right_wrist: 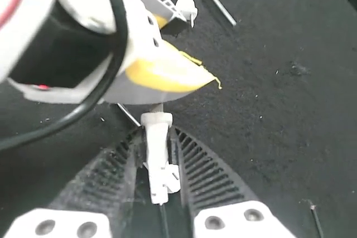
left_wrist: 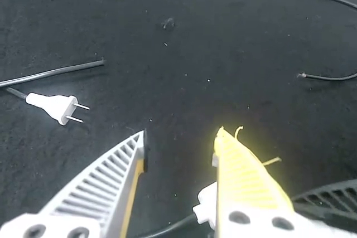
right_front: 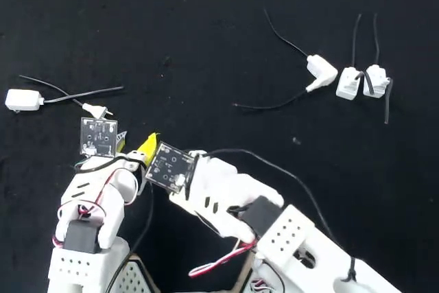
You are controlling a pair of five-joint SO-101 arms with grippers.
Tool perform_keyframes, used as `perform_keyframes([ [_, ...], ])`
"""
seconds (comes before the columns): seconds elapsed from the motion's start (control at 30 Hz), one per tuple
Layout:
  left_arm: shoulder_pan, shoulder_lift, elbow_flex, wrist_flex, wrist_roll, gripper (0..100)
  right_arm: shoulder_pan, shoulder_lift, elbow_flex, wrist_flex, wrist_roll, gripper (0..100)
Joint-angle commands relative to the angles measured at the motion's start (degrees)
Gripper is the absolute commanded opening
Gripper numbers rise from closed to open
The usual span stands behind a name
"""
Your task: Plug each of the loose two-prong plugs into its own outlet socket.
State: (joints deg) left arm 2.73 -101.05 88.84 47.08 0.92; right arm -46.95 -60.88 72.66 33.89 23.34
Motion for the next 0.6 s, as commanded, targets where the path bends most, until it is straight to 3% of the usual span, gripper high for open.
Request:
perform_keyframes([
  [0.0, -0.4, 0.3, -0.3, -0.6, -0.2, 20, -0.4, -4.4, -0.5, 0.4, -0.6, 1.1],
  [0.4, -0.6, 0.3, -0.3, -0.6, -0.2, 20, -0.2, -5.1, -0.3, 0.4, -0.6, 1.1],
  [0.57, -5.2, 0.3, -0.7, -0.6, 0.0, 20, 0.4, -3.0, -0.2, 3.5, -0.6, 1.1],
])
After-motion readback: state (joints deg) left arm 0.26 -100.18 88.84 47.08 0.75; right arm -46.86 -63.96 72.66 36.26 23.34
